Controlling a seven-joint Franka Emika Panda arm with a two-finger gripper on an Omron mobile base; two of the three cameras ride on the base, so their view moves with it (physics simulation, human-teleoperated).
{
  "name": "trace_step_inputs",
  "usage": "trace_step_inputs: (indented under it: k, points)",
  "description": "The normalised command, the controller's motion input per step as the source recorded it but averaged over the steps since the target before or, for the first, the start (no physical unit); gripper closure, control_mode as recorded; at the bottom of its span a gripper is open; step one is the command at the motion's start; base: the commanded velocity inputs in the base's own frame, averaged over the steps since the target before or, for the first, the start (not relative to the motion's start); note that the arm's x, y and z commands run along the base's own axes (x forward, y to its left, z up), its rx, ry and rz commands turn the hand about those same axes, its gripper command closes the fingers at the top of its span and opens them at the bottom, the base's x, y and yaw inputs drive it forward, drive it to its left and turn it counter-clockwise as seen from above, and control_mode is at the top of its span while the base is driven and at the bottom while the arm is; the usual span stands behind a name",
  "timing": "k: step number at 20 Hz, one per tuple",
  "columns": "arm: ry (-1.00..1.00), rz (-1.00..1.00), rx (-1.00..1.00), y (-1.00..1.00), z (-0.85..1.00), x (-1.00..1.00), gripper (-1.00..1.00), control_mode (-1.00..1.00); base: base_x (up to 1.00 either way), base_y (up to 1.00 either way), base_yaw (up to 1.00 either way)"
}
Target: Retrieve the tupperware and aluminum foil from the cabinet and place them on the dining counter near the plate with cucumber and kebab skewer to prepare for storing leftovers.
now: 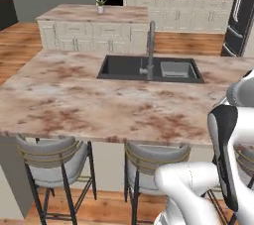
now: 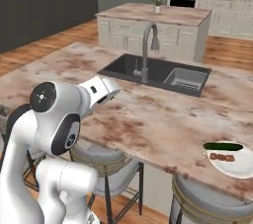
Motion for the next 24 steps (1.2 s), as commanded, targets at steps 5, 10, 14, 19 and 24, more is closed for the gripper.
trace_step_inputs:
  k: [5,10,14,19,24]
  points:
    - [0.0,0.0,0.0,0.0,0.0,0.0,-1.0,1.0,-0.16,0.98,0.74]
    - [0.0,0.0,0.0,0.0,0.0,0.0,-1.0,1.0,0.0,1.0,0.65]
    - [0.0,0.0,0.0,0.0,0.0,0.0,-1.0,1.0,0.35,1.0,0.5]
    - [0.0,0.0,0.0,0.0,0.0,0.0,-1.0,1.0,0.69,1.0,0.4]
    - [0.0,0.0,0.0,0.0,0.0,0.0,-1.0,1.0,0.97,1.0,0.27]
